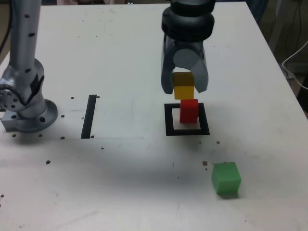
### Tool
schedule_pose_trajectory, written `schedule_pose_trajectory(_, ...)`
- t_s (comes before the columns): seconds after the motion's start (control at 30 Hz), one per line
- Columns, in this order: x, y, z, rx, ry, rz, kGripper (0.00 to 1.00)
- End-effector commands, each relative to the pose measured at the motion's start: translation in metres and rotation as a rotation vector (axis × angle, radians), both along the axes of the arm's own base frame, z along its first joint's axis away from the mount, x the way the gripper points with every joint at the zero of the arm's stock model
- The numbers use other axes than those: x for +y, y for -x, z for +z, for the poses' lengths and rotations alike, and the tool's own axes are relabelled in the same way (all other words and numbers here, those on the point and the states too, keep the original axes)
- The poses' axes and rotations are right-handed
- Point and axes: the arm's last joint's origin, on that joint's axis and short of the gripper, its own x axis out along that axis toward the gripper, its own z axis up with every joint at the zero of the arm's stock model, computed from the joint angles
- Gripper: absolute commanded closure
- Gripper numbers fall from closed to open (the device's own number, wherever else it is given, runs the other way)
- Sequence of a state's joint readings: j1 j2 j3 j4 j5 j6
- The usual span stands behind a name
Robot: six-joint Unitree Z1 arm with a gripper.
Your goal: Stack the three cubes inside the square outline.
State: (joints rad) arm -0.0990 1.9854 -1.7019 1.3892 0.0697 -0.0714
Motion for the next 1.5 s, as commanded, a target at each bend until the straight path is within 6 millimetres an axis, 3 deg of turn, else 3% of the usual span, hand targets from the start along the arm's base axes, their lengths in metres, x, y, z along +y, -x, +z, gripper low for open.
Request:
schedule_pose_trajectory(0.0,0.004,-0.005,-0.004,0.016,0.003,0.008,0.91)
schedule_pose_trajectory(0.33,0.014,-0.015,-0.018,0.044,0.004,0.027,0.91)
schedule_pose_trajectory(0.8,0.013,-0.021,-0.029,0.060,0.042,0.010,0.87)
schedule_pose_trajectory(1.47,0.021,-0.027,-0.040,0.076,0.047,0.013,0.68)
